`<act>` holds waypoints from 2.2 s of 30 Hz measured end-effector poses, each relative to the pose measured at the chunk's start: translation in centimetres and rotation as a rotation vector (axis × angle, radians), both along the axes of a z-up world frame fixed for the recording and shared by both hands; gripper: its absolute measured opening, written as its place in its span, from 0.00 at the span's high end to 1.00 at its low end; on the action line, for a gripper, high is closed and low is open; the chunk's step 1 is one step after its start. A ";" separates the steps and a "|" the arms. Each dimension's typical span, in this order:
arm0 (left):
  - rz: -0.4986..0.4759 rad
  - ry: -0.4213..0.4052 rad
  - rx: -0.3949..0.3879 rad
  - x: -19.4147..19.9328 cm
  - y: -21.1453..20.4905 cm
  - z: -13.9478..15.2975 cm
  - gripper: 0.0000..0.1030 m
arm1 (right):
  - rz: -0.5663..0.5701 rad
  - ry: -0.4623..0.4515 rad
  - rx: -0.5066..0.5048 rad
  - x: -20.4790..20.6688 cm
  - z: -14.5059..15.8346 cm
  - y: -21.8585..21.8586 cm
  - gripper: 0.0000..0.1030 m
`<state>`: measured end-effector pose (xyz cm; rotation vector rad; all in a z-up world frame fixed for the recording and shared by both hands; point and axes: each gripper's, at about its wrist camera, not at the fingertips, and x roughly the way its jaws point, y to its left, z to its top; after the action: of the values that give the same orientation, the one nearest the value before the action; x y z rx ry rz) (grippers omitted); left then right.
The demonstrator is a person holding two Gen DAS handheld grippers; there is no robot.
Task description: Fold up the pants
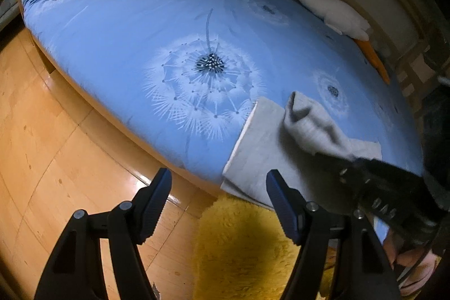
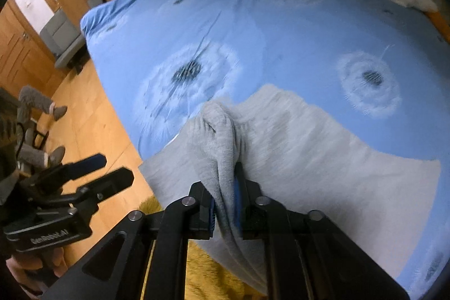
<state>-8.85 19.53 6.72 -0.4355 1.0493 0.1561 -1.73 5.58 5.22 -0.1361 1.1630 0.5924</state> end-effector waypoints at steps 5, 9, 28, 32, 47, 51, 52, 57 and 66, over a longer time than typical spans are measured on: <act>0.014 0.001 -0.012 -0.2 0.4 -0.3 0.29 | 0.025 0.051 0.056 -0.6 -0.6 0.2 0.60; 0.008 -0.003 -0.022 -0.2 0.1 -0.2 0.29 | 0.090 0.070 0.113 -1.7 0.5 -0.1 0.48; -0.111 -0.033 -0.135 4.2 -6.4 -0.2 0.29 | -0.061 0.016 -0.100 1.8 -0.6 -10.5 0.48; -0.090 -0.006 -0.134 5.5 -6.8 -1.5 0.29 | -0.035 0.056 -0.145 1.8 -3.1 -10.6 0.48; -0.054 0.001 -0.115 6.2 -6.8 -2.8 0.41 | 0.037 0.116 -0.068 4.6 -0.8 -10.0 0.35; -0.046 -0.001 -0.125 6.3 -6.5 -3.2 0.43 | 0.090 0.024 -0.045 7.4 1.2 -7.2 0.35; -0.041 0.000 -0.127 6.3 -6.5 -3.3 0.43 | 0.107 0.023 -0.035 8.2 1.2 -6.3 0.35; -0.050 -0.001 -0.112 6.5 -6.6 -4.0 0.45 | 0.201 0.034 -0.059 11.2 -0.9 -1.9 0.35; -0.046 -0.032 -0.126 6.4 -6.4 -4.3 0.45 | 0.208 0.159 0.013 13.1 -5.2 -1.4 0.35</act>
<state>-2.41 13.08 2.41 -0.5256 1.0401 0.0415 11.38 4.14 0.06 -0.2034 1.3081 0.8055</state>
